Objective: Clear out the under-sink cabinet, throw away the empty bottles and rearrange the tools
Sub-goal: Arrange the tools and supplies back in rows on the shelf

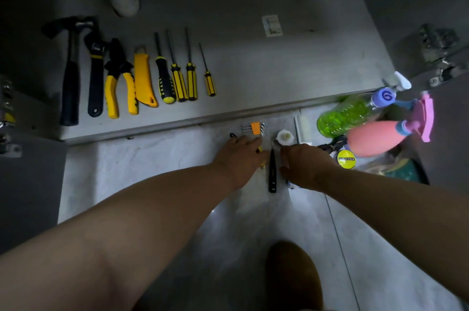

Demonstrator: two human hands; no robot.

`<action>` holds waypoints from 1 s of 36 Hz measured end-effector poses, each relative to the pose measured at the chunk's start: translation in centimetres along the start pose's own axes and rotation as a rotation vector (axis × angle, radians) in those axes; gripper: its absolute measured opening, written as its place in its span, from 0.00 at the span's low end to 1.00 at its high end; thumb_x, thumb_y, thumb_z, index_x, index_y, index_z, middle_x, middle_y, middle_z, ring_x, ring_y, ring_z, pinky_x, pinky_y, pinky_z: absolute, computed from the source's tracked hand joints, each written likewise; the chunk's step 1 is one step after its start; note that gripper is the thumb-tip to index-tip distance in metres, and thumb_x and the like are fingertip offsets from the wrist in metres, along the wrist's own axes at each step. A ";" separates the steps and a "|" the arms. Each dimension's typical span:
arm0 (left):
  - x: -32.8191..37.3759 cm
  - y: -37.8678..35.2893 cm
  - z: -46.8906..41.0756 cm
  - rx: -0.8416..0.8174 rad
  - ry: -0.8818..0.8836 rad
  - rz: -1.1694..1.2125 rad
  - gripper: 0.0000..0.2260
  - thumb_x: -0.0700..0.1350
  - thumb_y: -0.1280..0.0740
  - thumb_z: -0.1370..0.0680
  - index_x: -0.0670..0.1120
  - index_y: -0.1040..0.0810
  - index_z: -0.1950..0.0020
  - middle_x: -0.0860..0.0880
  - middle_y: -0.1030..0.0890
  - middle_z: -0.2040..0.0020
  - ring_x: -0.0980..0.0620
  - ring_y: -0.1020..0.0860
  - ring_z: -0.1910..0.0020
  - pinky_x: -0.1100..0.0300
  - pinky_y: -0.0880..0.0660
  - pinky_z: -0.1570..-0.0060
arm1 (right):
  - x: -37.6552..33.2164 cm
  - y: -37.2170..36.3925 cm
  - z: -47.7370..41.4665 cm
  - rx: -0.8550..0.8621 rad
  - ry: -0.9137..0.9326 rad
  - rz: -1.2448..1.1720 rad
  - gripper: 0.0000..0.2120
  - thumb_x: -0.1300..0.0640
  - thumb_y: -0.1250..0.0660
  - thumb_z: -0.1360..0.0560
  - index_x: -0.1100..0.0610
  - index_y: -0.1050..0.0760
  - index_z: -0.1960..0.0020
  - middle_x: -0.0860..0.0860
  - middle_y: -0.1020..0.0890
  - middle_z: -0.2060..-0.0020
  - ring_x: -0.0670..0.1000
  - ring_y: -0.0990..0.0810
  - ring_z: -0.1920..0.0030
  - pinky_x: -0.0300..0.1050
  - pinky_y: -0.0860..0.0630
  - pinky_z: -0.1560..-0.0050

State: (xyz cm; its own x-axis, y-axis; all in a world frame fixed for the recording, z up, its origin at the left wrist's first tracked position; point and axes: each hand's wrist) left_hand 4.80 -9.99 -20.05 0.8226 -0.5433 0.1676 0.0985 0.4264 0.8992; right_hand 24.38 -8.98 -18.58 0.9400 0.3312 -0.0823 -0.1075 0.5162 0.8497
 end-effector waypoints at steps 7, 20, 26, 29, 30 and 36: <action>-2.6 -1.7 2.4 0.014 0.008 0.025 0.32 0.38 0.31 0.26 0.52 0.37 0.25 0.42 0.36 0.29 0.41 0.34 0.33 0.48 0.29 0.39 | -1.2 -0.3 -0.4 0.048 0.016 0.098 0.19 0.42 0.37 0.24 0.54 0.29 0.39 0.53 0.18 0.48 0.58 0.17 0.49 0.48 0.25 0.57; -6.0 -2.1 6.2 0.035 0.093 0.270 0.27 0.57 0.30 0.28 0.54 0.33 0.31 0.49 0.33 0.40 0.47 0.31 0.44 0.52 0.25 0.50 | -6.3 0.4 -6.2 0.016 -0.113 -0.192 0.39 0.66 0.35 0.24 0.58 0.52 0.19 0.63 0.50 0.21 0.65 0.23 0.36 0.53 0.24 0.39; -6.5 -1.7 7.8 0.050 0.120 0.514 0.25 0.60 0.32 0.31 0.58 0.33 0.36 0.55 0.37 0.44 0.52 0.33 0.46 0.54 0.24 0.51 | -7.6 -1.1 -6.4 0.081 -0.162 -0.226 0.30 0.61 0.30 0.25 0.57 0.40 0.28 0.61 0.35 0.33 0.64 0.19 0.46 0.53 0.20 0.50; -6.7 -0.7 8.3 -0.003 0.160 0.726 0.21 0.56 0.29 0.29 0.57 0.29 0.38 0.53 0.34 0.44 0.51 0.29 0.48 0.54 0.23 0.50 | -8.0 -1.2 -6.0 0.004 -0.181 -0.209 0.25 0.56 0.30 0.25 0.58 0.34 0.31 0.61 0.28 0.36 0.64 0.20 0.43 0.55 0.20 0.45; -6.7 0.0 8.3 -0.037 0.168 0.797 0.18 0.53 0.27 0.27 0.56 0.28 0.40 0.51 0.33 0.44 0.51 0.27 0.49 0.53 0.23 0.49 | -8.0 -0.9 -5.8 -0.042 -0.147 -0.200 0.22 0.55 0.31 0.24 0.58 0.30 0.33 0.60 0.25 0.37 0.62 0.21 0.41 0.53 0.21 0.43; -8.0 5.6 8.0 -0.449 0.206 1.571 0.11 0.44 0.32 0.20 0.49 0.21 0.38 0.50 0.20 0.53 0.53 0.21 0.54 0.57 0.19 0.51 | -7.7 4.7 -4.2 -0.508 0.052 -0.706 0.07 0.61 0.31 0.23 0.63 0.19 0.48 0.62 0.16 0.59 0.52 0.16 0.64 0.41 0.18 0.62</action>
State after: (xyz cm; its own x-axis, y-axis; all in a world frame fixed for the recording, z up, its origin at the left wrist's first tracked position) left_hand -5.70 -9.05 -13.14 0.3199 0.6806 0.6591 -0.7383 0.6151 -0.2768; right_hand 15.31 -5.80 -16.15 0.8268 -0.1695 -0.5364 0.3511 0.9005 0.2566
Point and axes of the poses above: each hand's wrist, its own z-axis away from the middle knuckle, its own y-axis out of the back of the hand, x = y × z
